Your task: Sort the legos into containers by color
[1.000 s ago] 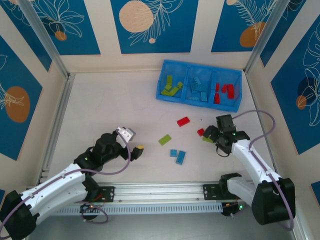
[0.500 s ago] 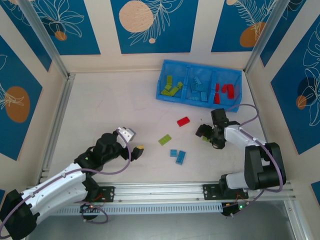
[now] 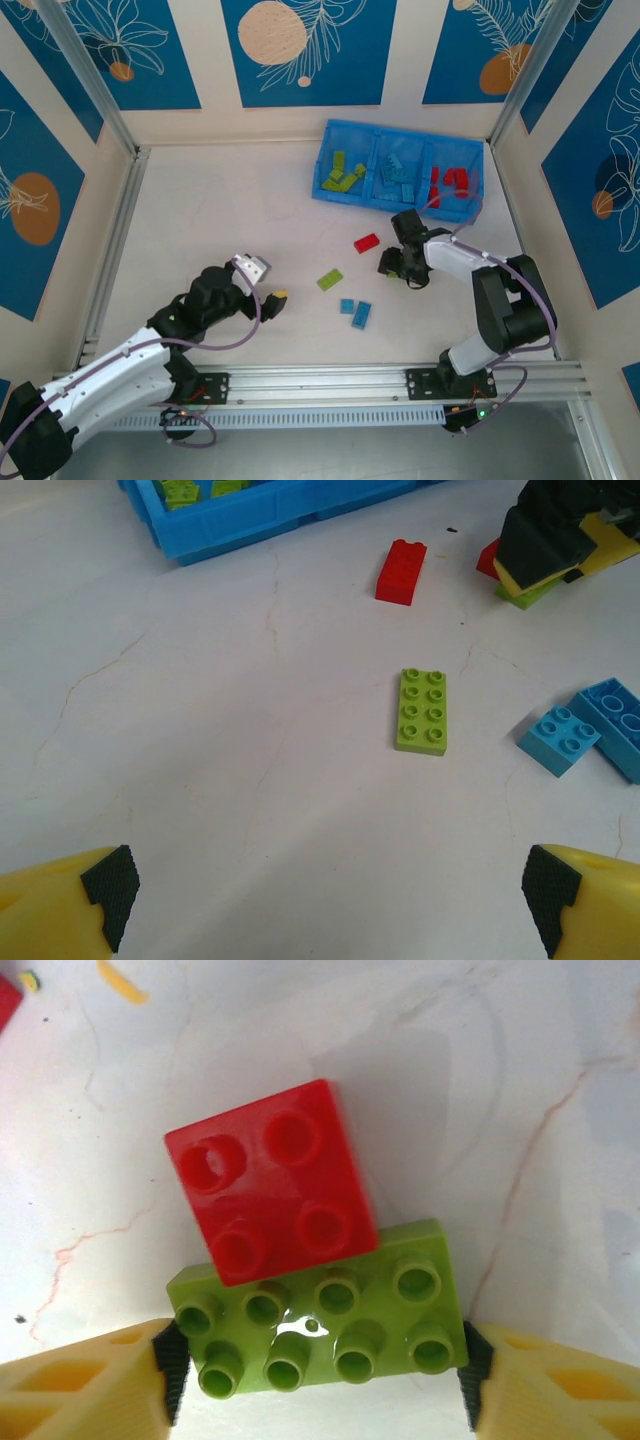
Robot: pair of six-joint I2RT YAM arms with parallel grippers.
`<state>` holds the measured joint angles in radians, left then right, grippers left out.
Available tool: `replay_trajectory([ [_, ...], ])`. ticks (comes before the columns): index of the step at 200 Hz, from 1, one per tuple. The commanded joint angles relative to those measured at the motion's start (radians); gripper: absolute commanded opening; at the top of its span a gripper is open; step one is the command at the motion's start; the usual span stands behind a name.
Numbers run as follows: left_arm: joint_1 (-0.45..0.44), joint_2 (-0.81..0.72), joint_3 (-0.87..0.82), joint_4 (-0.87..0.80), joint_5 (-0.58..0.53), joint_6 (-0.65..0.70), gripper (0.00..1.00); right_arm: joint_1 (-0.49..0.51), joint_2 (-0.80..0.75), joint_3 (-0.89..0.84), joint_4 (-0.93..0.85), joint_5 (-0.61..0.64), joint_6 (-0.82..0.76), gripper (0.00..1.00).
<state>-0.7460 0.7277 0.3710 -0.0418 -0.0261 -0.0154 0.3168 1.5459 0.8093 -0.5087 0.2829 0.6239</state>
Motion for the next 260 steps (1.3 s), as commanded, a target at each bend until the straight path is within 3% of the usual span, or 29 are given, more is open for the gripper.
replay_trajectory([
  [1, -0.008, -0.013, -0.003, -0.002, 0.016, 0.013, 1.00, 0.028, 0.034, 0.021, -0.025, 0.010, -0.024, 0.80],
  [37, -0.008, -0.020, -0.003, -0.006, 0.015, 0.014, 1.00, 0.080, 0.085, 0.071, -0.065, 0.059, -0.029, 0.80],
  [80, -0.008, -0.027, -0.003, -0.012, 0.009, 0.015, 1.00, 0.102, 0.110, 0.089, -0.056, 0.061, -0.032, 0.62],
  [120, -0.007, -0.024, -0.003, -0.010, 0.011, 0.015, 1.00, 0.105, 0.010, 0.074, -0.042, 0.026, -0.010, 0.56],
  [164, -0.008, -0.018, -0.003, -0.006, 0.008, 0.015, 1.00, 0.132, -0.229, 0.130, -0.049, 0.025, 0.061, 0.56],
  [177, -0.008, -0.014, -0.001, -0.005, 0.011, 0.015, 1.00, 0.134, -0.212, 0.221, -0.039, 0.042, 0.046, 0.56],
  [198, -0.008, -0.014, -0.001, -0.006, 0.011, 0.015, 1.00, 0.133, -0.061, 0.452, -0.074, 0.087, -0.005, 0.56],
  [242, -0.009, -0.017, -0.007, -0.005, -0.011, 0.018, 1.00, 0.098, 0.426, 1.050, -0.148, 0.100, -0.075, 0.56],
  [260, -0.007, -0.011, -0.007, -0.003, -0.015, 0.019, 1.00, 0.087, 0.625, 1.355, -0.271, 0.094, -0.091, 0.71],
])
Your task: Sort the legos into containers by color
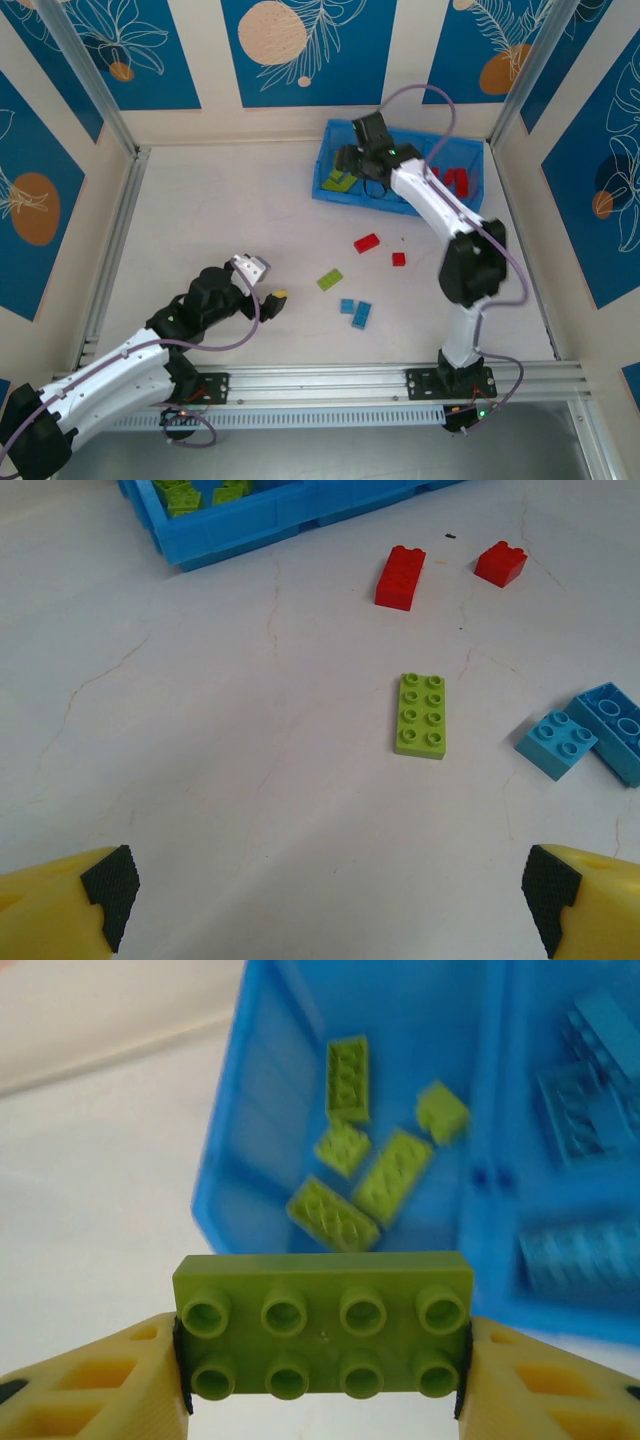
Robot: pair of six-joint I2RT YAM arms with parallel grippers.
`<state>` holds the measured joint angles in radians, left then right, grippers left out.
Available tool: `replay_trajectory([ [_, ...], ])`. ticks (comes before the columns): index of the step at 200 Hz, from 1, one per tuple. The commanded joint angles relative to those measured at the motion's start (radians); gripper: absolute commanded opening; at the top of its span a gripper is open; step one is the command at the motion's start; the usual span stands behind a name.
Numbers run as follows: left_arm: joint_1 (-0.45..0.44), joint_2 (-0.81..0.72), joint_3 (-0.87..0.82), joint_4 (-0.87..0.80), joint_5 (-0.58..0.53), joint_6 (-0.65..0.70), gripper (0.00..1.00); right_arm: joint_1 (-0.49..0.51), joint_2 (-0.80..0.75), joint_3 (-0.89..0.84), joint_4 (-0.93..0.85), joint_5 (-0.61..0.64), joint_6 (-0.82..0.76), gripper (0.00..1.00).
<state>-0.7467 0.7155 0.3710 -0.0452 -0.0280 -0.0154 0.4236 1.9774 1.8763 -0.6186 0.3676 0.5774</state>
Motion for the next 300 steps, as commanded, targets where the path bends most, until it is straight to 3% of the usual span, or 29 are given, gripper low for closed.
replay_trajectory([
  [1, -0.007, 0.002, -0.007, 0.001, -0.013, 0.019, 1.00, -0.021, 0.206, 0.299, -0.167, 0.010, -0.045, 0.72],
  [24, -0.007, 0.012, -0.004, 0.002, -0.015, 0.022, 1.00, -0.019, 0.357, 0.624, -0.336, 0.003, -0.063, 0.90],
  [42, -0.008, 0.021, -0.001, 0.004, -0.011, 0.022, 1.00, -0.010, 0.326, 0.643, -0.378, -0.010, -0.075, 0.97],
  [57, -0.006, 0.024, -0.001, 0.004, -0.009, 0.023, 1.00, 0.001, 0.203, 0.491, -0.352, -0.036, -0.059, 0.98],
  [92, -0.007, 0.030, -0.001, 0.004, -0.009, 0.018, 1.00, 0.026, -0.266, -0.193, -0.058, -0.181, 0.003, 0.98],
  [125, -0.007, 0.052, 0.010, 0.015, -0.009, -0.003, 1.00, 0.045, -0.647, -0.653, 0.039, -0.214, 0.104, 0.96],
  [150, -0.007, 0.101, 0.078, -0.022, -0.022, -0.181, 0.99, 0.067, -0.886, -0.888, 0.042, -0.240, 0.131, 0.96],
  [177, -0.035, 0.211, 0.223, -0.222, -0.124, -0.498, 0.91, 0.076, -1.065, -1.002, -0.035, -0.207, 0.165, 0.96],
  [205, -0.136, 0.394, 0.390, -0.380, -0.170, -0.670, 0.87, 0.072, -1.166, -1.065, -0.079, -0.125, 0.202, 0.96],
  [249, -0.324, 0.676, 0.549, -0.315, -0.155, -0.866, 0.71, 0.060, -1.156, -1.060, -0.099, -0.106, 0.197, 0.96],
  [267, -0.358, 0.779, 0.604, -0.305, -0.147, -0.940, 0.64, 0.058, -1.149, -1.069, -0.098, -0.116, 0.208, 0.96],
  [300, -0.368, 0.933, 0.670, -0.250, -0.103, -0.975, 0.64, 0.057, -1.151, -1.086, -0.099, -0.118, 0.218, 0.96],
])
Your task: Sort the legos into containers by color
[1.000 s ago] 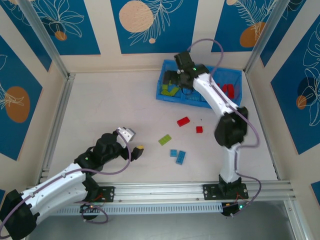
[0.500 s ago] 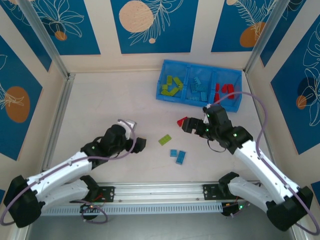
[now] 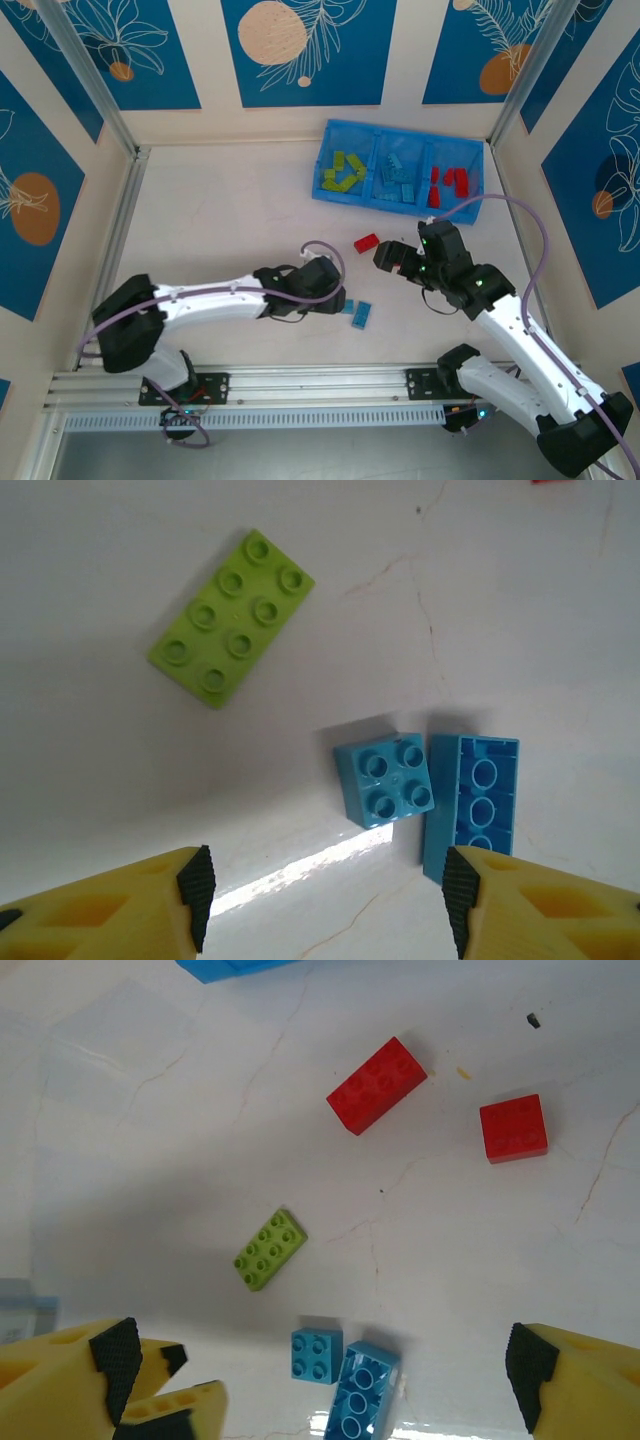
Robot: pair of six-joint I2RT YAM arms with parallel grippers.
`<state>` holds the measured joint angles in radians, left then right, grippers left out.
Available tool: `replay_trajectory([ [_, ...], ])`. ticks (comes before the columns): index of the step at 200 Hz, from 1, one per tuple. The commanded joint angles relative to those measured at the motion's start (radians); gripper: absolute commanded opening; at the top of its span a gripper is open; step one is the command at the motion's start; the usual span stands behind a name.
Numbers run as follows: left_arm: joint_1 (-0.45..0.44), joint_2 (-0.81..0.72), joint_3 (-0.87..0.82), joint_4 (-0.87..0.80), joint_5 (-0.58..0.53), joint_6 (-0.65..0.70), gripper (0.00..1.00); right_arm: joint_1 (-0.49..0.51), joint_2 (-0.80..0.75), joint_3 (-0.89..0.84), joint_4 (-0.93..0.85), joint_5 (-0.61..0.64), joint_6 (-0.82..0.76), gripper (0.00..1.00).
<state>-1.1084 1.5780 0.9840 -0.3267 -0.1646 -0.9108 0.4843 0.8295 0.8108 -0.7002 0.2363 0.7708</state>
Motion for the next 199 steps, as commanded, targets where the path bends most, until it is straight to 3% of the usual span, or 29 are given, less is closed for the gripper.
replay_trajectory([
  [1, -0.007, 0.074, 0.058, 0.034, 0.035, -0.080, 0.64, -0.004, -0.003, -0.022, -0.018, 0.014, 0.026, 0.96],
  [71, -0.007, 0.247, 0.145, 0.058, 0.092, -0.069, 0.64, -0.010, -0.004, -0.030, -0.023, 0.008, 0.027, 0.96],
  [90, -0.008, 0.265, 0.141, 0.011, 0.064, -0.082, 0.62, -0.010, -0.004, -0.028, -0.024, 0.001, 0.029, 0.96],
  [161, -0.016, 0.255, 0.057, -0.129, -0.093, -0.056, 0.58, -0.010, 0.000, -0.032, -0.004, -0.018, 0.046, 0.96],
  [199, -0.022, 0.182, -0.004, -0.018, -0.043, 0.024, 0.53, -0.009, 0.003, -0.031, 0.002, -0.032, 0.058, 0.96],
])
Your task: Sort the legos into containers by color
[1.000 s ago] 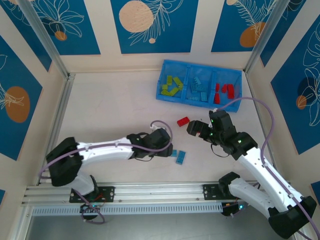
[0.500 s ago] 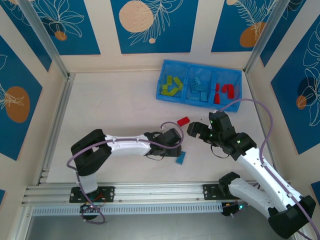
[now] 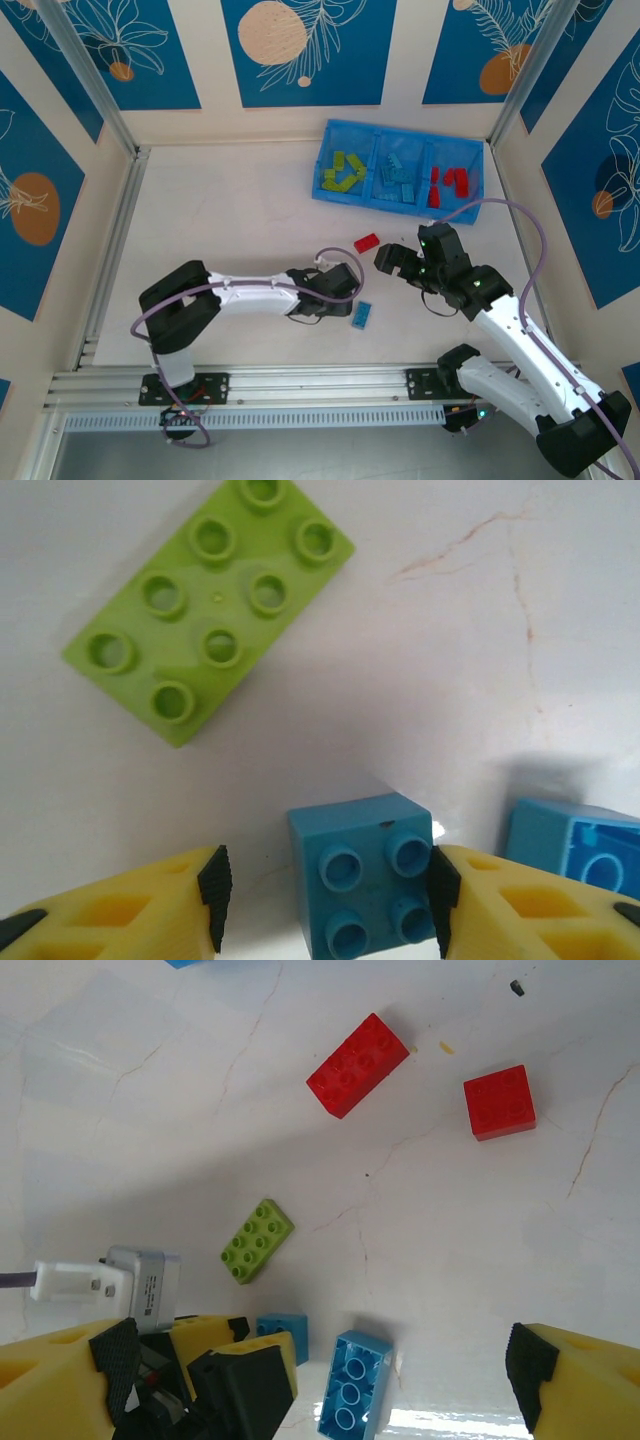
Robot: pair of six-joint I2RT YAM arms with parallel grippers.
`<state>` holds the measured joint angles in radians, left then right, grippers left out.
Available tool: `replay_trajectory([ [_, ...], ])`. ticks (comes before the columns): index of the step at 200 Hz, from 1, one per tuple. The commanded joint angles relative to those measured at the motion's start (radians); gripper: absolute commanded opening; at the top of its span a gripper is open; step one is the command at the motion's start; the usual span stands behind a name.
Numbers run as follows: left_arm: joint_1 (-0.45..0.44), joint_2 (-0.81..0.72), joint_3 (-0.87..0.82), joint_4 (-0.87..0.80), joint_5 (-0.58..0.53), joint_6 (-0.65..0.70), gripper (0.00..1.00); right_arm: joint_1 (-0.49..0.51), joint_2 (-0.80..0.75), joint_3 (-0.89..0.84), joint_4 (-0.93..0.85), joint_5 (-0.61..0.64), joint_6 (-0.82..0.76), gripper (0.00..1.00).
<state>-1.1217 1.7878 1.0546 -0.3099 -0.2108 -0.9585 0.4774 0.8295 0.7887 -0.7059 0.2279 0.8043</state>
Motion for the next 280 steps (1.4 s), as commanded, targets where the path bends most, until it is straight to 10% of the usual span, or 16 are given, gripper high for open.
replay_trajectory([
  [1, -0.009, -0.032, -0.078, -0.026, 0.007, 0.075, 0.53, -0.002, 0.003, -0.008, 0.008, -0.024, 0.024, 0.96],
  [84, -0.052, -0.013, 0.021, -0.051, -0.065, 0.108, 0.77, 0.000, -0.002, 0.000, -0.022, -0.026, 0.036, 0.96],
  [173, -0.061, 0.026, 0.028, -0.076, -0.064, 0.095, 0.31, 0.001, -0.012, -0.005, -0.012, -0.054, 0.034, 0.95],
  [225, -0.053, -0.120, 0.153, -0.018, -0.191, 0.335, 0.29, 0.003, -0.053, 0.026, -0.012, -0.103, 0.055, 0.94],
  [280, 0.090, 0.215, 0.612, 0.148, -0.238, 0.670, 0.27, 0.003, -0.227, 0.001, -0.028, 0.061, 0.133, 0.94],
])
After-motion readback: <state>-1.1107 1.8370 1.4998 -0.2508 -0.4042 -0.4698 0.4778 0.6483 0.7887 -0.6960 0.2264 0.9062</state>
